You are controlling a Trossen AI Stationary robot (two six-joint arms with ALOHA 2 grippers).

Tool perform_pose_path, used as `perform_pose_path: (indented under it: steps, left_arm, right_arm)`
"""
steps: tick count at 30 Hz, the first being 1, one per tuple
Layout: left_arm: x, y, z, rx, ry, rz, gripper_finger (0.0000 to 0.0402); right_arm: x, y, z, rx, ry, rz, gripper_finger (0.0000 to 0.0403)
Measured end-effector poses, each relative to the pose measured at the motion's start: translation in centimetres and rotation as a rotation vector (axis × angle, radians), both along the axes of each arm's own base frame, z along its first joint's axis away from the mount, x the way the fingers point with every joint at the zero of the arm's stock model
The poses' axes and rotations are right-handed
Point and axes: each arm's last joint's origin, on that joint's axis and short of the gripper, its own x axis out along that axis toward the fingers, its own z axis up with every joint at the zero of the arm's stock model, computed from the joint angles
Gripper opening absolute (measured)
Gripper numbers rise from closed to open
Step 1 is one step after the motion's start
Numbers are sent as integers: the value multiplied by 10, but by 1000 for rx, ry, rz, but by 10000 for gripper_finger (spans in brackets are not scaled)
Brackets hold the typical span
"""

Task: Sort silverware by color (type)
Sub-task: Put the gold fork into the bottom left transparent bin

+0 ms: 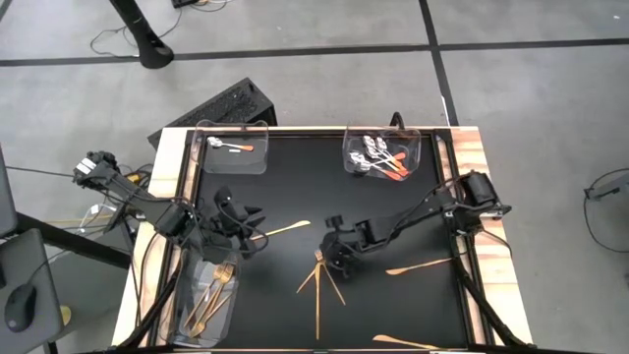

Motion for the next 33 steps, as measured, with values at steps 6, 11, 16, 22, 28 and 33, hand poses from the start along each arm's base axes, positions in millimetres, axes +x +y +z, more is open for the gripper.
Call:
perform_pose_path:
  steps: [6,11,16,22,28,33]
  left_arm:
    - [2,4,1,9,-19,39,99]
    - [5,7,0,18,-14,58,99]
    - [13,10,-7,19,1,92,99]
    - [27,14,-21,-2,59,120,99]
    - [33,17,-27,2,87,137,99]
    - [36,19,-27,-2,77,142,99]
  right_arm:
    - [8,4,6,39,52,63,128]
    - [5,0,4,38,101,53,128]
    - [9,1,-7,39,102,55,128]
    - [12,3,-11,69,89,53,125]
    - [8,-5,-14,78,163,-9,57]
    - [6,-11,-10,102,222,-87,15]
